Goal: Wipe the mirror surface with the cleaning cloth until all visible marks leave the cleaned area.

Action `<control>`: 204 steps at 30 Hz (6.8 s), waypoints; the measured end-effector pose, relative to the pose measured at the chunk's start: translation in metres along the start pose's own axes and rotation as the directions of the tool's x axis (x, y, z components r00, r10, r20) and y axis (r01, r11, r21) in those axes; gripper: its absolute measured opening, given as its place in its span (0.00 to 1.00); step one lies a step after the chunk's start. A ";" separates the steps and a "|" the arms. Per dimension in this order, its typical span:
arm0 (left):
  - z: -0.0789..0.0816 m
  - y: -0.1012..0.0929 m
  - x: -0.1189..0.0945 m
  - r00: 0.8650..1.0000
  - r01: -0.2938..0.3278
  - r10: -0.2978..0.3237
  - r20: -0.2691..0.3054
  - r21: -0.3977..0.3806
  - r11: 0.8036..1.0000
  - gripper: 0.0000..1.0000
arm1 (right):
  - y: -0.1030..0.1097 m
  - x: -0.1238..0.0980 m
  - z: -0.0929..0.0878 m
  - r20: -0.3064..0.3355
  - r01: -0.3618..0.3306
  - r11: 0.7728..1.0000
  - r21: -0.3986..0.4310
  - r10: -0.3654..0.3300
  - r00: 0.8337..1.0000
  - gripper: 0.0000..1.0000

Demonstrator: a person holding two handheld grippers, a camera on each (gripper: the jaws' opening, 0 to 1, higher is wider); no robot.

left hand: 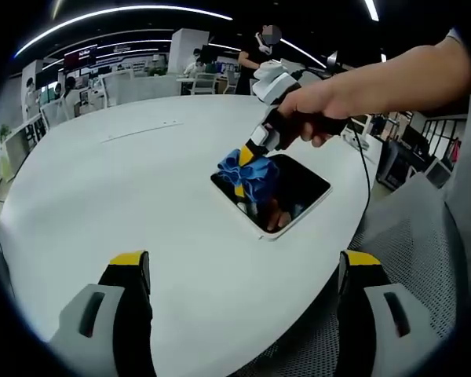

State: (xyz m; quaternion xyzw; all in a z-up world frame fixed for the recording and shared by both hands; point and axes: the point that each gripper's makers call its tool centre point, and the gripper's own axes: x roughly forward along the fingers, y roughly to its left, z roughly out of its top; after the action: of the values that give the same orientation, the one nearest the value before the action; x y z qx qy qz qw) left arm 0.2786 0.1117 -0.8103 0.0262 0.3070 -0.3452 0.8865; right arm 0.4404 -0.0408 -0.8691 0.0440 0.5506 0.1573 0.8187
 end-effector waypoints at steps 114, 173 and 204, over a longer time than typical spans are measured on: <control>0.000 -0.007 -0.006 1.000 0.006 -0.006 -0.002 0.090 0.996 0.99 | 0.030 -0.048 -0.121 0.041 -0.017 1.000 -0.013 0.017 0.999 0.03; 0.001 -0.004 -0.007 1.000 0.024 -0.025 0.016 0.032 0.999 0.98 | -0.006 -0.050 -0.107 0.038 0.021 1.000 -0.011 -0.020 0.999 0.03; 0.010 -0.002 -0.008 0.998 0.026 -0.024 0.060 -0.029 0.999 0.99 | -0.018 -0.032 -0.063 0.039 0.053 0.998 -0.013 -0.053 0.998 0.02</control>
State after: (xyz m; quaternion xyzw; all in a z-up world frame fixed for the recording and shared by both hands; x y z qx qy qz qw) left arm 0.2777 0.1127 -0.7973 -0.0010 0.2859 -0.3524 0.8911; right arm 0.3751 -0.0736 -0.8695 0.0268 0.5343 0.1385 0.8334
